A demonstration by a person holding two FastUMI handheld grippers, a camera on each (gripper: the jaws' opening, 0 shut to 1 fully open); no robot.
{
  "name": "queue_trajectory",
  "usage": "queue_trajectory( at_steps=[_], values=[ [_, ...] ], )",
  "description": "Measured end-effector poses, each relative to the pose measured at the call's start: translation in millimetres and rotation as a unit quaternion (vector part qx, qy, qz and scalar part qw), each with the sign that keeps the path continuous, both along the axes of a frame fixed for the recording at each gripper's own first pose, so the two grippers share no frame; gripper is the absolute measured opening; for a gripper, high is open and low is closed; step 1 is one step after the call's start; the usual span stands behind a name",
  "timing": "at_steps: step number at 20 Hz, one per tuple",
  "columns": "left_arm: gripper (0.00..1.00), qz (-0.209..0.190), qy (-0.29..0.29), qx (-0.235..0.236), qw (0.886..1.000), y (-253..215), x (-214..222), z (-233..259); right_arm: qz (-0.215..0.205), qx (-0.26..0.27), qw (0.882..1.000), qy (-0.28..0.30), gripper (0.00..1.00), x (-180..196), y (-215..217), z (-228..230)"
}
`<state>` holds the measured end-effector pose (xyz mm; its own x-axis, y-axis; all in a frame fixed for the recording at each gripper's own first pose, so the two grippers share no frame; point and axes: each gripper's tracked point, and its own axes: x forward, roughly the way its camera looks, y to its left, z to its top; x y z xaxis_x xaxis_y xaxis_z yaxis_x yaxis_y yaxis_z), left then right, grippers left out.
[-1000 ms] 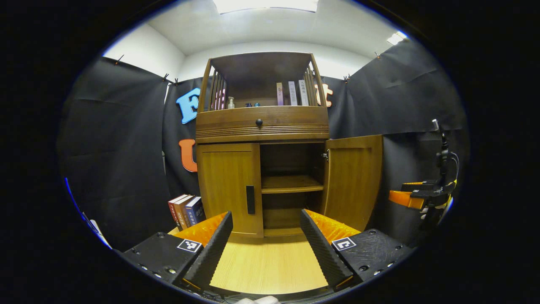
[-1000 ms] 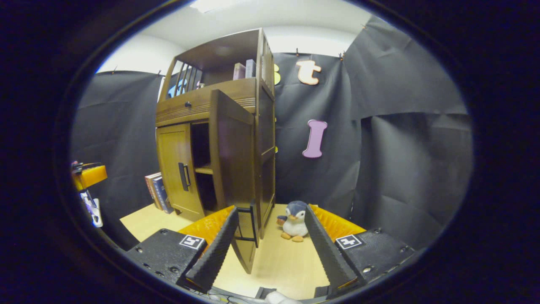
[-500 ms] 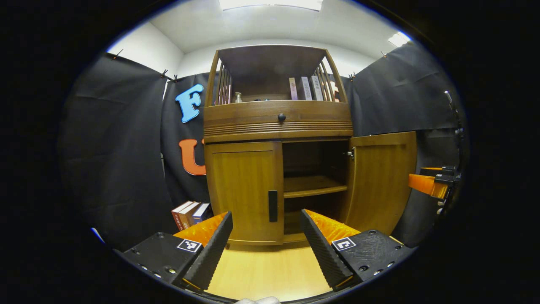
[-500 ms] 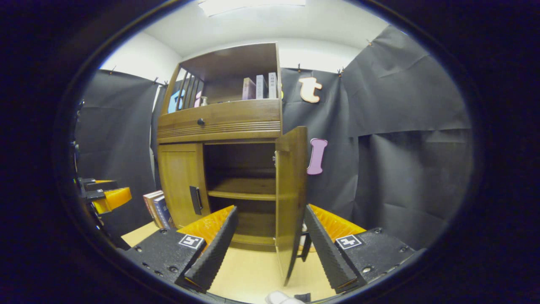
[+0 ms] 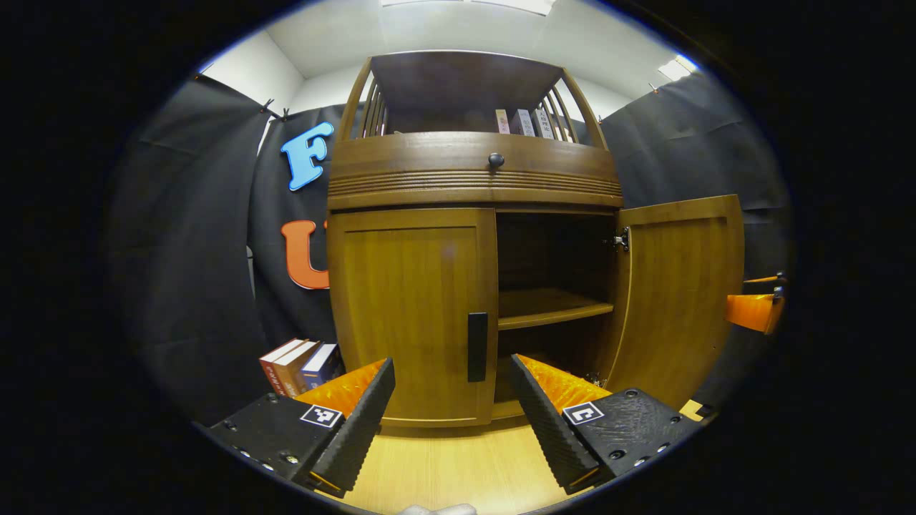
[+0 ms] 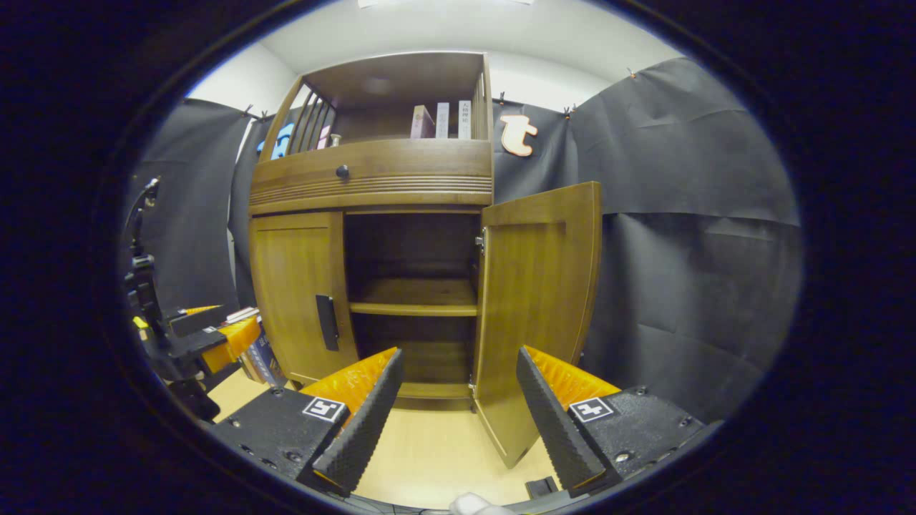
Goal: Open the right door of the double-door shoe cabinet with the right hand, and open the left door with the left hand.
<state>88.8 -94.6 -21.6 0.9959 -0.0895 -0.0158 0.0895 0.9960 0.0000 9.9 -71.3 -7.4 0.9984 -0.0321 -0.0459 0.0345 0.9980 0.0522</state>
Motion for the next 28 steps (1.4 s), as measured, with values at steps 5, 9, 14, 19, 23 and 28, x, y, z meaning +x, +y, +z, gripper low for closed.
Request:
queue_trajectory(
  at_steps=[5,9,14,19,23,28],
  values=[
    [0.96,-0.030,-0.013,-0.013,0.999,-27.4,67.2,-12.2,-0.034,-0.015,0.999,0.020,1.00,-5.5,-0.4,1.4],
    [0.96,-0.027,-0.012,-0.013,0.999,-36.1,117.6,-24.5,-0.060,-0.025,0.997,0.035,0.99,-5.8,-9.1,-0.3],
    [0.96,-0.021,0.012,-0.021,0.999,-38.5,162.4,-49.5,-0.095,-0.027,0.994,0.046,0.99,-10.1,-26.1,-5.1],
    [0.60,0.004,0.023,0.009,1.000,-31.2,184.7,-70.7,-0.111,-0.024,0.992,0.052,1.00,-12.4,-34.9,-5.9],
    [0.37,-0.016,0.023,0.005,1.000,-41.0,189.9,-73.5,-0.108,-0.029,0.992,0.054,1.00,-15.2,-32.9,-9.1],
    [0.29,-0.034,0.025,0.001,0.999,-41.6,182.8,-72.5,-0.094,-0.030,0.993,0.065,1.00,-23.2,-22.5,-20.2]
  ],
)
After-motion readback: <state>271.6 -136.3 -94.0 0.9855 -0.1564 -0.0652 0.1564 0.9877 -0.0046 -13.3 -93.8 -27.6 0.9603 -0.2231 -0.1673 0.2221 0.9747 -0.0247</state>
